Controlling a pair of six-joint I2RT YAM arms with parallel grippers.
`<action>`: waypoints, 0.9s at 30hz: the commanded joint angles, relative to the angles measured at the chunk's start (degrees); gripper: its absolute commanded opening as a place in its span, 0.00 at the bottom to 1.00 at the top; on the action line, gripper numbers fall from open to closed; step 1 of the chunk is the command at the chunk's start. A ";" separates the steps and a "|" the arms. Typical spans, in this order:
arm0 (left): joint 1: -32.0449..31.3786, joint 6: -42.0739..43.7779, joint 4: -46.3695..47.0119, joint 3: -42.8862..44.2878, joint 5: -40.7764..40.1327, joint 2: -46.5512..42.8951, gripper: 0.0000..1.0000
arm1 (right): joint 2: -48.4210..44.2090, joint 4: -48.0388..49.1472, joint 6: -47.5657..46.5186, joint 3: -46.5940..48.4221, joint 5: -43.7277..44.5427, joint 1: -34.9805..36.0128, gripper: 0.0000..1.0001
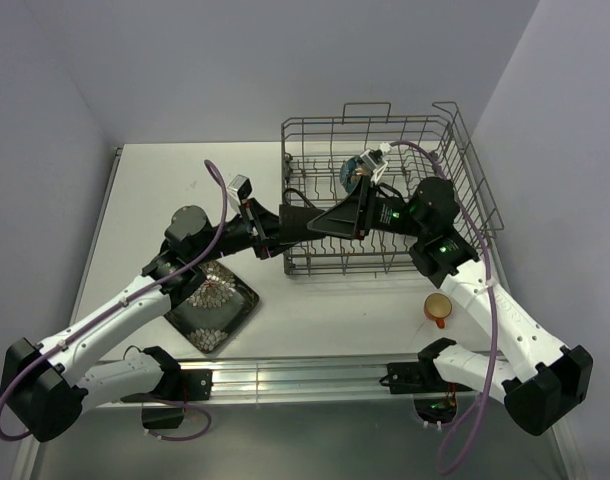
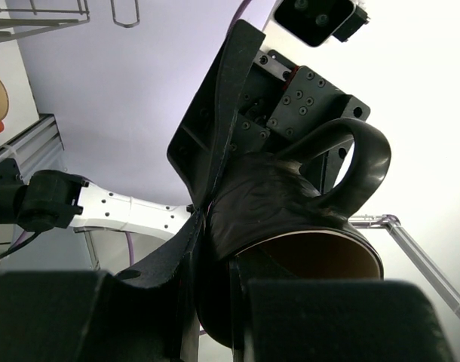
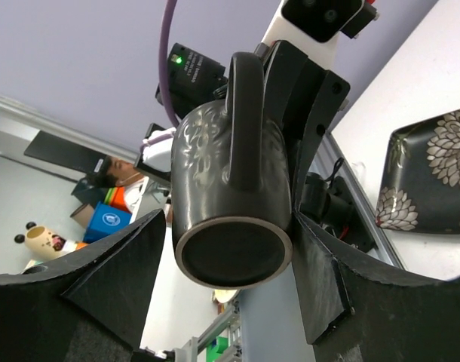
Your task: Load the mixed dishes into the dish rack
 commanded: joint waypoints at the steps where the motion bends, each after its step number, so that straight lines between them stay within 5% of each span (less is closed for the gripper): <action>1: -0.75 1.93 0.17 2.96 2.24 0.73 0.00 | 0.58 -1.13 -4.07 4.85 2.37 1.28 0.73; 11: -0.48 1.14 1.39 2.96 2.51 1.61 0.00 | 0.94 -1.24 -4.00 5.73 1.32 1.37 0.60; 12: -0.48 1.05 1.83 2.87 2.51 1.69 0.00 | 1.11 -0.54 -3.47 5.73 0.88 1.28 0.56; 15: -0.48 0.44 2.88 2.35 2.68 2.13 0.01 | 1.11 2.87 -1.28 4.68 0.09 1.28 0.25; 16: -0.48 -0.09 4.19 2.08 3.03 2.22 0.05 | 1.11 3.68 -0.75 4.41 -0.09 1.37 0.00; 17: -0.57 -0.44 4.99 1.30 3.38 2.40 0.14 | 1.11 4.21 -0.48 4.24 -0.35 1.28 0.00; 18: -0.48 -0.88 5.95 0.77 3.47 2.40 0.46 | 1.11 4.91 0.04 4.15 -0.52 1.28 0.00; 21: -0.31 -2.64 10.09 -1.34 3.47 1.79 0.99 | 0.32 3.61 -0.82 4.23 0.09 1.37 0.00; 27: 1.53 -2.55 10.80 -2.84 4.18 0.29 0.99 | -0.64 3.60 -0.92 3.01 0.00 1.19 0.00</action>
